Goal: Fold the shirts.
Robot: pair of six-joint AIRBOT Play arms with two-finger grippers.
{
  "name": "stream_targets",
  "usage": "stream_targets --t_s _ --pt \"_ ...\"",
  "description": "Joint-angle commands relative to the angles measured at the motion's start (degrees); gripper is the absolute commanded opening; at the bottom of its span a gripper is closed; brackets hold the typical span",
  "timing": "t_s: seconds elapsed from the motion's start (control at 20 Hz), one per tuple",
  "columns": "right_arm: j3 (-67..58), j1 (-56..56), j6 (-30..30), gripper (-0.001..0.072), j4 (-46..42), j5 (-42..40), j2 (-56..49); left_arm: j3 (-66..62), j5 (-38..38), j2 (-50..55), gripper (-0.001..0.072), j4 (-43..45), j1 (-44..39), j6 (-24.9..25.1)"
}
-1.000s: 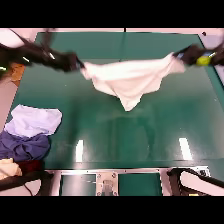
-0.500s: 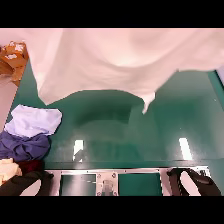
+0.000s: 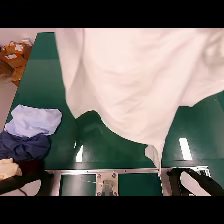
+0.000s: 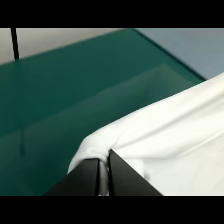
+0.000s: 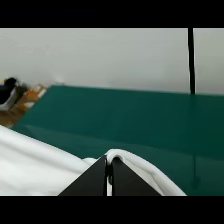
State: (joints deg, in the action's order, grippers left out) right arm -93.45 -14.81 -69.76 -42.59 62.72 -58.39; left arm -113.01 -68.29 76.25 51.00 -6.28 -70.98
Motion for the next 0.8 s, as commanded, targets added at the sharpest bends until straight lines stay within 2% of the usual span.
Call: stream_targets --t_s 0.0,0.15,0.35,0.4,0.45,0.5,0.65,0.75 --pt "5.3 4.0 3.5 0.0019 0.1 -3.2 -13.5 4.7 0.1 14.2 0.0024 -1.5 0.1 0.8" --pt "7.8 8.2 4.4 0.0019 0.1 -7.7 -28.3 5.2 3.8 27.6 0.0024 -5.8 0.1 1.0" --pt "7.8 11.3 4.2 0.0020 1.2 -12.0 -41.9 5.2 9.4 36.1 0.0026 -9.7 0.1 0.9" --pt "7.8 11.2 4.2 0.0101 1.6 -12.2 -43.0 5.2 9.6 36.3 0.0097 -9.4 0.1 1.0" --pt "7.8 10.5 4.2 0.0237 1.4 -12.0 -43.0 5.2 9.1 36.2 0.0437 -9.1 0.5 0.9" --pt "7.5 9.1 4.2 0.0295 1.4 -10.4 -42.4 4.9 7.4 35.8 0.0621 -9.0 1.4 0.4" --pt "6.7 0.3 3.8 0.0293 1.2 -0.9 -38.1 0.9 -6.5 35.8 0.0610 -9.0 6.1 -0.7" --pt "8.4 -6.0 3.7 0.0293 1.1 5.6 -35.0 -0.7 -15.3 35.8 0.0610 -8.9 9.9 -5.1"
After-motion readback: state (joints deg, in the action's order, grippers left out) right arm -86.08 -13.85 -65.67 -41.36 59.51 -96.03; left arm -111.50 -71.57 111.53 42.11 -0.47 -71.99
